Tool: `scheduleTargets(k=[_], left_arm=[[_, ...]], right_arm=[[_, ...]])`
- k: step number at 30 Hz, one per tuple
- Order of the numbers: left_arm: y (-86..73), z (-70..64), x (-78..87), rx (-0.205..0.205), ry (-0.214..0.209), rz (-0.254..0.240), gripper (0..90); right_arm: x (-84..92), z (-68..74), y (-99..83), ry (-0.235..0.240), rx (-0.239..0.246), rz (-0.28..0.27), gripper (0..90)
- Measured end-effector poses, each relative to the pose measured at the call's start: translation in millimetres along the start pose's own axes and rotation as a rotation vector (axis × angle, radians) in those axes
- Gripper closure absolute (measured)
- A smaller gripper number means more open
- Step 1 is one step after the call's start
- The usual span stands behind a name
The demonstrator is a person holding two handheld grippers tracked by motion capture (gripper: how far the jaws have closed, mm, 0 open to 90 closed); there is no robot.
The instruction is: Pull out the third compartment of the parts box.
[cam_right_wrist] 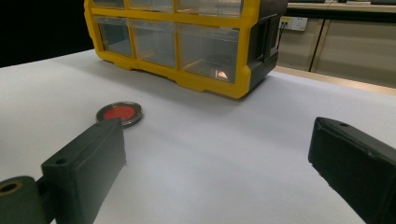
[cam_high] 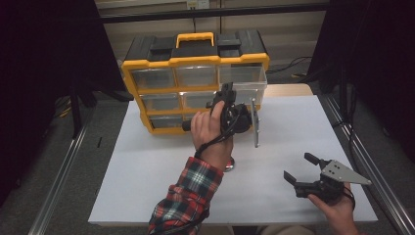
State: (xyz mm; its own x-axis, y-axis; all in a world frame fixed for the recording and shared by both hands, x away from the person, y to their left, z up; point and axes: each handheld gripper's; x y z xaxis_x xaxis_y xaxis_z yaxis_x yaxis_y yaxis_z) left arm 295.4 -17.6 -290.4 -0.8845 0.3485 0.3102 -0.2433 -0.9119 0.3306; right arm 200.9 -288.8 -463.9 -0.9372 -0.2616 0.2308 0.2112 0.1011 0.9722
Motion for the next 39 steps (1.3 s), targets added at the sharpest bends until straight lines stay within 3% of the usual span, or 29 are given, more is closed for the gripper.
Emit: scheduleTargets(k=[17,33,39], left_arm=[[2.1,-1.8,2.0,0.007,-0.005,0.001,70.5],[-1.1,-2.8,3.7,0.053,0.006,-0.012,68.9],[-6.6,-3.6,5.0,0.122,0.016,-0.032,65.0]], right_arm=[[0.1,0.0,0.2,0.002,0.001,-0.004,3.5],[0.2,0.5,0.2,0.003,-0.002,-0.001,3.5],[0.3,0.7,0.1,0.004,-0.005,0.002,3.5]])
Point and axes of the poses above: each handheld gripper's, and its own axes: x roughly backward along the jaws, y roughly out of its top, z roughly to its left, and after that the axes turned 15 degrees about -y, right-handed
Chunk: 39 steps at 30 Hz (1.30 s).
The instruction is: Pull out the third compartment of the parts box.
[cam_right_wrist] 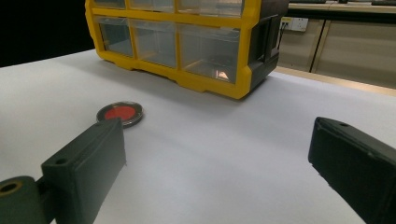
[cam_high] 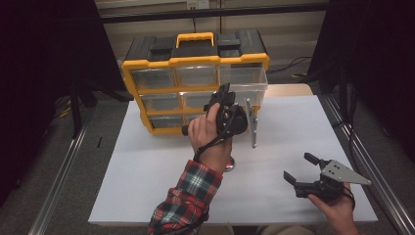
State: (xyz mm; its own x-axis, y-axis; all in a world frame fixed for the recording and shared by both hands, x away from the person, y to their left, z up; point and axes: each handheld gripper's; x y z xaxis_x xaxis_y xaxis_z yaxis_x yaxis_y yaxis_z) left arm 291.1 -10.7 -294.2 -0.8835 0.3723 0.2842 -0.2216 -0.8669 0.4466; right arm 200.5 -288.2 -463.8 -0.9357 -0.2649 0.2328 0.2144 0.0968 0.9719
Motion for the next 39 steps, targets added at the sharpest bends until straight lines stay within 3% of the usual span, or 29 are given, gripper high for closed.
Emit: scheduleTargets(k=[3,8,12,21,28,29,30,39], left_arm=[[-5.8,-1.3,0.1,0.046,0.006,-0.020,61.6],[-16.8,-6.7,-0.3,0.184,0.009,-0.050,54.1],[-25.8,-10.9,-0.1,0.262,0.022,-0.059,44.9],[-48.6,-17.8,-1.4,0.434,-0.009,-0.069,34.3],[-60.6,-21.4,-2.2,0.513,-0.032,-0.076,29.8],[-62.0,-23.5,-3.2,0.543,-0.036,-0.084,29.6],[-63.7,-23.1,-2.9,0.533,-0.036,-0.076,29.1],[-73.0,-32.0,-8.0,0.645,-0.098,-0.114,24.4]], right_arm=[[0.1,0.2,-0.1,-0.003,0.004,0.004,3.5],[0.0,0.4,-0.1,-0.003,0.006,0.003,3.5],[-0.2,0.2,-0.1,-0.004,0.006,0.004,3.5],[-0.1,0.3,-0.1,-0.002,0.006,0.003,3.5],[-0.2,0.0,-0.2,-0.003,0.006,0.005,3.5],[-0.3,0.4,-0.3,-0.003,0.005,0.004,3.5],[-0.3,0.4,-0.2,-0.003,0.005,0.004,3.5],[-0.1,0.3,-0.1,-0.003,0.003,0.005,3.5]])
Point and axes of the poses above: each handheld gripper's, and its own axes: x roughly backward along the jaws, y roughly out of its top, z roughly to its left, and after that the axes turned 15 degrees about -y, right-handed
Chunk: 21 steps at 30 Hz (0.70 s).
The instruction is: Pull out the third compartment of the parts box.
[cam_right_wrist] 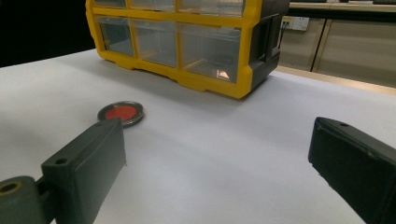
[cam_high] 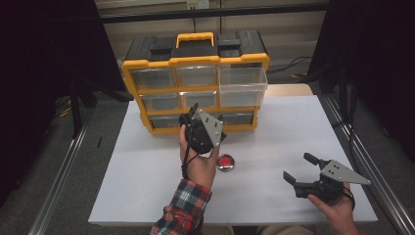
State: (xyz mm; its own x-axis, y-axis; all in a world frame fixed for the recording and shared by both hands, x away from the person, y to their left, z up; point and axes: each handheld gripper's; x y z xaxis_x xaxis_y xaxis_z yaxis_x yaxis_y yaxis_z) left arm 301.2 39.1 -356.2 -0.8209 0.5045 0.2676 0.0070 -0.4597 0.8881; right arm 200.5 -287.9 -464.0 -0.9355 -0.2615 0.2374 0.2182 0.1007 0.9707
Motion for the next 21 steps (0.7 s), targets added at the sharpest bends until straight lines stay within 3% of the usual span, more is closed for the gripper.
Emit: scheduleTargets(k=[5,7,10,21], left_arm=[[-8.4,0.4,-2.2,0.068,-0.036,0.004,21.8],[-12.6,1.2,-3.7,0.122,-0.058,-0.008,20.5],[-18.9,2.9,-4.4,0.172,-0.086,-0.013,18.7],[-36.7,4.2,-6.5,0.268,-0.160,-0.020,12.4]], right_arm=[[-0.2,-0.7,-0.1,0.004,0.002,-0.001,3.5],[0.0,-0.5,0.0,0.000,0.003,0.000,3.5],[-0.1,-0.6,0.0,0.005,0.001,-0.002,3.5],[-0.2,-0.4,-0.2,0.000,0.000,0.003,3.5]])
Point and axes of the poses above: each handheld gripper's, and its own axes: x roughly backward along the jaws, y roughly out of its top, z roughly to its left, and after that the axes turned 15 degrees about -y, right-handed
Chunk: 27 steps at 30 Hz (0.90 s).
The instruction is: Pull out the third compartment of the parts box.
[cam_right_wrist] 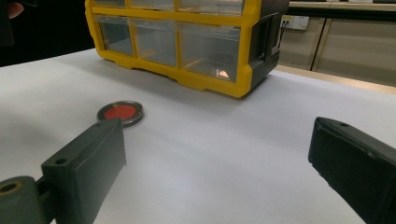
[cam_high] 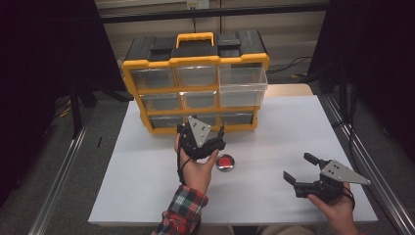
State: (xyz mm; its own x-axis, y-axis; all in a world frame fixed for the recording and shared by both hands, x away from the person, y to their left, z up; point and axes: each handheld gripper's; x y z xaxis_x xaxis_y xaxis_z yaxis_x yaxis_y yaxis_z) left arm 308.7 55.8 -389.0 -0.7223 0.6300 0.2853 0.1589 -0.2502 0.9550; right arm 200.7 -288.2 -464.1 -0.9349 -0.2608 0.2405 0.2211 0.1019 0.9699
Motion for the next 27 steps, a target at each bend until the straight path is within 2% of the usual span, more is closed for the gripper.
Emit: scheduleTargets(k=[8,10,14,16,18,20,21,23,27], left_arm=[[-16.9,4.9,-3.0,0.054,-0.089,0.015,5.4],[-21.4,5.5,-4.7,0.052,-0.129,0.016,4.1],[-29.8,4.9,-8.6,0.076,-0.184,0.033,2.3],[-34.0,5.1,-10.3,0.086,-0.200,0.046,2.1],[-38.5,5.3,-12.3,0.112,-0.217,0.026,2.1],[-42.8,6.3,-13.0,0.110,-0.226,0.043,2.0],[-45.4,6.3,-14.5,0.117,-0.245,0.038,2.0],[-50.4,5.9,-16.3,0.107,-0.260,0.080,2.0],[-60.4,5.8,-22.1,0.115,-0.310,0.115,2.2]], right_arm=[[0.0,0.0,0.0,0.001,0.000,0.003,3.5],[0.0,0.0,0.1,-0.001,0.003,0.000,3.5],[-0.1,-0.1,0.1,0.001,-0.001,0.000,3.5],[-0.1,-0.2,0.2,0.001,-0.002,0.000,3.5],[-0.2,-0.3,0.3,0.000,0.002,0.001,3.5],[-0.2,-0.3,0.2,0.001,0.001,0.001,3.5],[0.1,-0.2,0.2,0.001,0.000,0.002,3.5],[-0.2,-0.2,0.2,0.001,-0.001,0.000,3.4],[-0.3,-0.2,0.3,0.000,0.005,-0.001,3.4]])
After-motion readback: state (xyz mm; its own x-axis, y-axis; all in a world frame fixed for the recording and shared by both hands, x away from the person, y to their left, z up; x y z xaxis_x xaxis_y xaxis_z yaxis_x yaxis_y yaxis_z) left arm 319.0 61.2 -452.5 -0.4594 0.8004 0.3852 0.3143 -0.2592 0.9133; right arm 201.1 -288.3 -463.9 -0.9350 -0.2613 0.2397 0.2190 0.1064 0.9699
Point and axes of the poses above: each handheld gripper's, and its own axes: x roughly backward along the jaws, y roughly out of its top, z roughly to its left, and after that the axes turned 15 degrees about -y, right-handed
